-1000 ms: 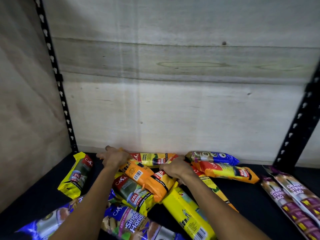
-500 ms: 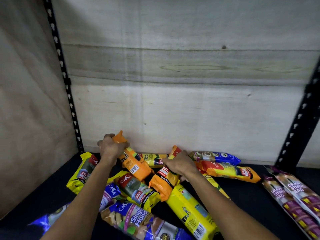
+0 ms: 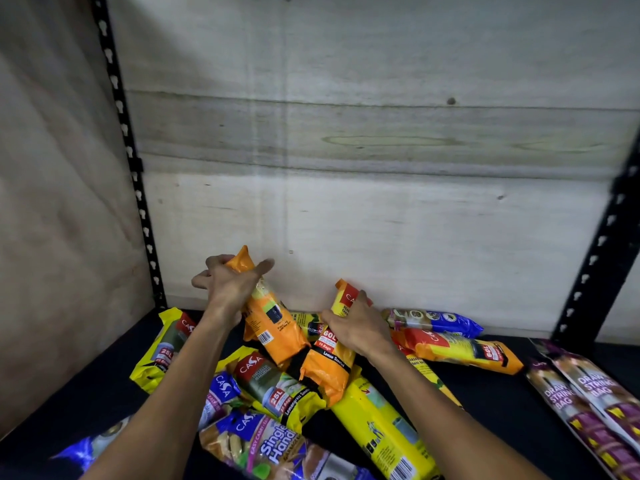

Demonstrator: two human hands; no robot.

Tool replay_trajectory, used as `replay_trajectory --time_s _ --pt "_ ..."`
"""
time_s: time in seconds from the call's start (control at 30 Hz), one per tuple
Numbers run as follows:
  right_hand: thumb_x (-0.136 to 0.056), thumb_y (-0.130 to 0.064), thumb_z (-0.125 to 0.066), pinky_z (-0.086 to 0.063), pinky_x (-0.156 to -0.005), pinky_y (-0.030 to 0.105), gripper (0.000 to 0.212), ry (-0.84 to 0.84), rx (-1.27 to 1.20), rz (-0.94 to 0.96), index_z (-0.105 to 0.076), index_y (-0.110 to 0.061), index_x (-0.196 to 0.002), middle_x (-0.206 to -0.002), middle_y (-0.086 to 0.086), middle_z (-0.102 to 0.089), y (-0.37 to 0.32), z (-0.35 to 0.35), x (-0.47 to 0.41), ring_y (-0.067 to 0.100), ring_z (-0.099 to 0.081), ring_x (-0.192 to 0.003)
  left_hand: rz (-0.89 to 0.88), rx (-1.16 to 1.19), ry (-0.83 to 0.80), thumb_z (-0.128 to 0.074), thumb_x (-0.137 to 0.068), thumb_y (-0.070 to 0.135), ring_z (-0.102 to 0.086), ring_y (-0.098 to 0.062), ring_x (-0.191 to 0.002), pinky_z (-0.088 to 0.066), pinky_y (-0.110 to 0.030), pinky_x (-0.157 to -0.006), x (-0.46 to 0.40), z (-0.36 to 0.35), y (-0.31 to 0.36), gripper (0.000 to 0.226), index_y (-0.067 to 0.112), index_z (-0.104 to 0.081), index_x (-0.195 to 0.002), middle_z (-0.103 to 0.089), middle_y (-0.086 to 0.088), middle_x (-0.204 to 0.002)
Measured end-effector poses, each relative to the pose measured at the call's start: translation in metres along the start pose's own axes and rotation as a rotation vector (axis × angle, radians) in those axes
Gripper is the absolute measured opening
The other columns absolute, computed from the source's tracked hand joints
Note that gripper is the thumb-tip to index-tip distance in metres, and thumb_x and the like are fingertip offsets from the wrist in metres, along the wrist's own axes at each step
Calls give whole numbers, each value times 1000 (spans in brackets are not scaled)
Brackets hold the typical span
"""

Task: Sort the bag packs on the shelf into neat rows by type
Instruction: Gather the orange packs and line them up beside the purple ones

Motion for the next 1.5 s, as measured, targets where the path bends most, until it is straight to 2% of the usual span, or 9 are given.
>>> replay_trajectory --time_s 0.23,0.43,0.6,0.73,0.9,1.07,1.33,1.43,1.5 --pt "-85 -67 -54 -50 -83 35 99 17 9 7 -10 -16 -157 -136 13 -53 3 5 -4 31 -59 -117 47 106 -5 -67 -71 6 -45 -19 -88 -55 -41 -71 6 -8 3 54 21 -35 -112 -25 -11 -119" --pt "-82 -64 -56 -46 -62 27 91 27 -50 -7 -21 -17 -151 -122 10 -60 11 10 -5 28 -65 -102 54 257 -201 -61 -82 -11 -62 -26 -84 -53 -41 -68 7 -28 -6 54 20 -35 -118 -60 -11 -104" --pt "-78 -64 -57 -53 -91 41 92 39 -83 -5 -21 -20 -151 -127 10 -58 10 25 2 31 -61 -112 21 230 -186 -65 -92 8 -67 -22 -84 -53 -36 -66 9 -26 -12 42 16 -43 -127 -64 -6 -97" --pt "-79 -64 -57 -51 -96 45 98 69 -58 0 -11 -25 -156 -138 11 -52 12 49 6 33 -58 -119 -22 269 -214 -63 -94 15 -68 -17 -77 -52 -32 -62 14 -28 0 29 12 -51 -121 -68 -5 -99" --pt "-80 -58 -63 -54 -91 46 96 76 -22 -20 -14 -19 -153 -131 11 -56 32 84 15 30 -62 -111 -1 347 -302 -65 -93 14 -71 -31 -92 -57 -55 -81 30 -47 12 53 16 -40 -140 -66 -15 -119" --pt "-78 -54 -72 -55 -80 39 91 50 22 -75 -24 -15 -145 -123 8 -59 70 114 35 24 -61 -102 63 455 -429 -57 -95 2 -70 -31 -86 -59 -43 -62 63 -82 16 55 18 -29 -140 -62 -18 -112" --pt "-72 -47 -78 -55 -86 40 84 -40 247 -239 -36 -11 -135 -108 4 -60 146 160 72 22 -61 -98 40 379 -667 -44 -99 -5 -65 -29 -84 -57 -46 -69 139 -159 18 43 27 -19 -116 -57 -16 -106" --pt "-73 -38 -78 -50 -68 30 62 -64 320 -276 -44 -13 -119 -89 -3 -54 169 174 87 14 -56 -82 19 356 -734 -44 -99 -4 -65 -30 -87 -59 -45 -68 167 -184 19 45 29 -17 -114 -58 -20 -115" --pt "-73 -39 -80 -47 -63 28 68 -86 374 -282 -46 -12 -125 -100 0 -59 179 177 94 17 -57 -89 30 351 -772 -45 -98 -5 -65 -31 -89 -59 -50 -76 183 -201 17 47 29 -17 -115 -59 -21 -117"
Point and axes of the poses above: each hand's wrist, its own x-axis away from the middle knuckle, its own z-axis out of the back of the hand, y = z × x, the point moved 9 cm from there along -x, towards the middle knuckle
